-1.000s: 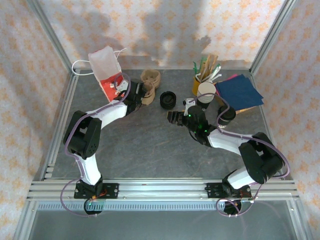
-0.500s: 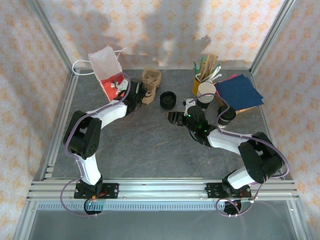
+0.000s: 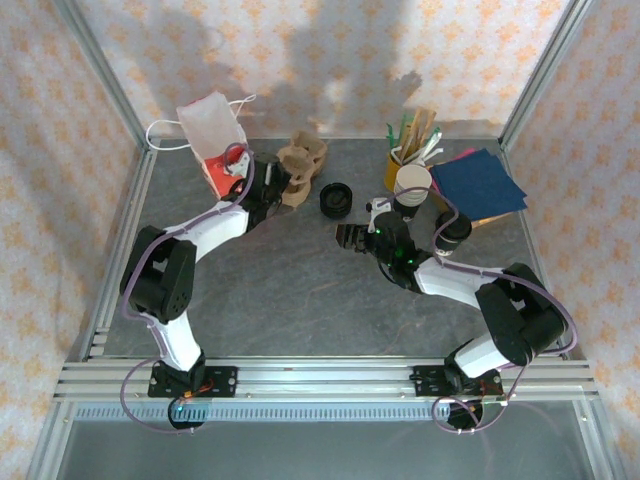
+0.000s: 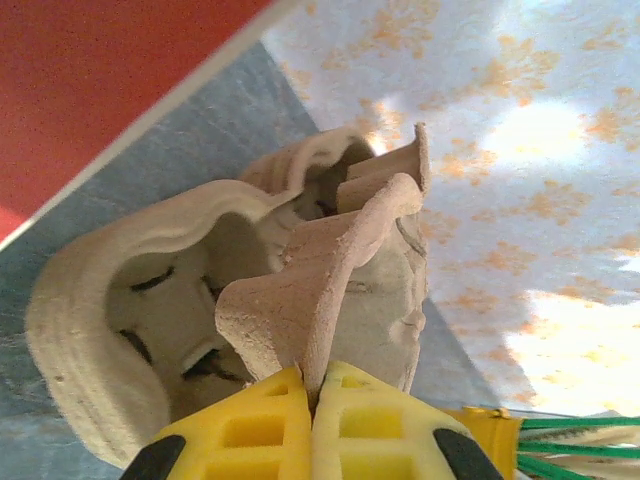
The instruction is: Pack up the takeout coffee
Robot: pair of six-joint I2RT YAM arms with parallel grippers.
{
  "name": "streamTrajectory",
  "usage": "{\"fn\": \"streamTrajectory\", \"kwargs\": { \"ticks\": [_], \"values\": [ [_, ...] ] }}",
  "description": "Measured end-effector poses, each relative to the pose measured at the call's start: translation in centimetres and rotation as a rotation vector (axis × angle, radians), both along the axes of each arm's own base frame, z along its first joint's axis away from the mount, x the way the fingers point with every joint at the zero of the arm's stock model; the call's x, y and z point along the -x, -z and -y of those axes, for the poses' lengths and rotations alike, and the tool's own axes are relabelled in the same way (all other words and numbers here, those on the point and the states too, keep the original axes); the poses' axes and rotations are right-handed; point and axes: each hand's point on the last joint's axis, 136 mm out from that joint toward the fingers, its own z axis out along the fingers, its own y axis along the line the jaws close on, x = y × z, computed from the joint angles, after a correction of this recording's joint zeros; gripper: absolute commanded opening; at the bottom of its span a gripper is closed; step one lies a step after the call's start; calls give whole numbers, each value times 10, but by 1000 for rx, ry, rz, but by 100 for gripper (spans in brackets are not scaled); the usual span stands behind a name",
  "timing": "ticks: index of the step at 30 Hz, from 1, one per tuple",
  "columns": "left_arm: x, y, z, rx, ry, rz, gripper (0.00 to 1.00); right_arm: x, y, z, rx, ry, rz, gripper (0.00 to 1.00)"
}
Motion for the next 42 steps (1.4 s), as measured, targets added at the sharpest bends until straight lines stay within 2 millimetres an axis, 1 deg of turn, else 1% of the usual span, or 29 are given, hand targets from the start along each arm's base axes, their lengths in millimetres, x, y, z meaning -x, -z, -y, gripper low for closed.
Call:
{"fn": "streamTrajectory", "kwargs": {
  "ticks": [5,8,11,14,16,19,22,25,28,30,31,33,35,36,39,42],
  "values": [
    [2,-15,2,-5,28,29,0,0,-1,0,0,3,2,82],
    [5,-29,3,-17,48,55,0,0,-9,0,-11,2,19,82],
    [12,-48,2,-46,76,83,0,2,-22,-1,-34,-12,43,82],
    [24,-74,-2,-93,101,122,0,2,-35,-6,-44,-33,46,82],
    [35,-94,-6,-135,122,155,0,-1,-51,-12,-59,-54,52,81],
    [55,-119,-12,-201,155,204,0,1,-78,-19,-88,-90,66,81],
    [74,-131,-15,-277,203,227,0,3,-111,-25,-115,-125,82,80],
    [92,-128,-15,-343,266,222,0,7,-142,-33,-141,-168,96,79],
    [111,-115,-13,-393,339,203,0,10,-164,-38,-146,-201,88,78],
    [122,-106,-11,-413,392,191,0,10,-175,-42,-136,-217,74,77],
    [128,-101,-9,-421,424,186,0,10,-180,-47,-129,-226,68,77],
    [137,-94,-4,-426,477,179,0,10,-185,-58,-111,-246,50,77],
    [144,-89,2,-423,531,175,0,10,-182,-71,-85,-265,19,77],
    [148,-87,4,-421,554,175,0,11,-177,-78,-71,-274,-2,77],
    [158,-80,11,-405,610,175,0,14,-154,-91,-11,-285,-71,77],
    [167,-78,14,-387,647,178,0,15,-129,-96,53,-274,-136,76]
  ]
}}
